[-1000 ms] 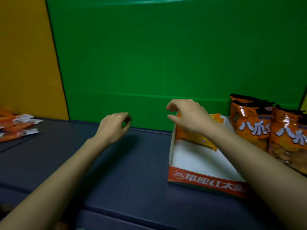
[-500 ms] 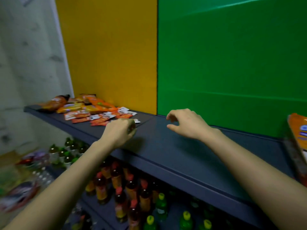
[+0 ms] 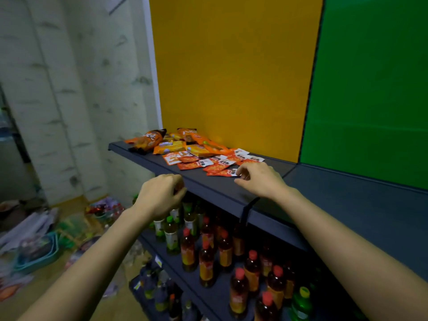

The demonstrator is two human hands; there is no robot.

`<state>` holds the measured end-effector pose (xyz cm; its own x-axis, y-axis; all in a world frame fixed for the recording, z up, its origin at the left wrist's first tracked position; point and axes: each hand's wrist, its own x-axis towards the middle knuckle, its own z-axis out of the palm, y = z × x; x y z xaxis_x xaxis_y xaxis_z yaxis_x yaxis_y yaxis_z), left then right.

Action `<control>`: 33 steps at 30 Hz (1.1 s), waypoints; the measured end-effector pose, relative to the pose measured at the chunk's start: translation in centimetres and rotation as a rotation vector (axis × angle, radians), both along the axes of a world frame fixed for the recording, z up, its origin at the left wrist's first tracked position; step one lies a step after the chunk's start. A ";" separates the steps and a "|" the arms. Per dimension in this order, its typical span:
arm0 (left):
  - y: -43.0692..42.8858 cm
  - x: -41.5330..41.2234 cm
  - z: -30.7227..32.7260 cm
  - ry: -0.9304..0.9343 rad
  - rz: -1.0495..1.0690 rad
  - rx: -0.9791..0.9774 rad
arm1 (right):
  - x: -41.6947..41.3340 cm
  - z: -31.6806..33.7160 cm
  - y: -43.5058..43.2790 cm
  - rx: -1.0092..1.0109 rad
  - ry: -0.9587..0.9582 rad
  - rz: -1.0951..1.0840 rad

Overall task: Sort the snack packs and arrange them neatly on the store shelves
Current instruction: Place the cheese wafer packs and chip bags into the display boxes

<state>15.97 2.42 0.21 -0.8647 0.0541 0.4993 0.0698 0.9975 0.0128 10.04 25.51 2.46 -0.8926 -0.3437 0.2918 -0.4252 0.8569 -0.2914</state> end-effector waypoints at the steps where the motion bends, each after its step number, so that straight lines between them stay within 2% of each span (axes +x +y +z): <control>1: -0.8 -0.4 -0.1 -0.003 0.009 -0.001 | -0.8 -0.1 -0.9 0.000 -0.005 0.006; 10: -7.8 -7.8 -0.5 -0.001 0.024 0.029 | -10.4 0.1 -8.4 0.004 -0.003 0.011; 20: -14.9 -20.3 1.0 0.026 -0.051 0.078 | -23.0 1.9 -13.3 0.035 -0.001 -0.136; 33: -21.9 -31.3 0.1 0.044 -0.136 0.316 | -30.3 1.4 -16.1 0.061 -0.005 -0.294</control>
<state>-15.31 -19.49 0.27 -0.8376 0.0043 0.5463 0.2094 0.9262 0.3137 -20.29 9.37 3.83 -0.9578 -0.0873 0.2740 -0.1552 0.9591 -0.2369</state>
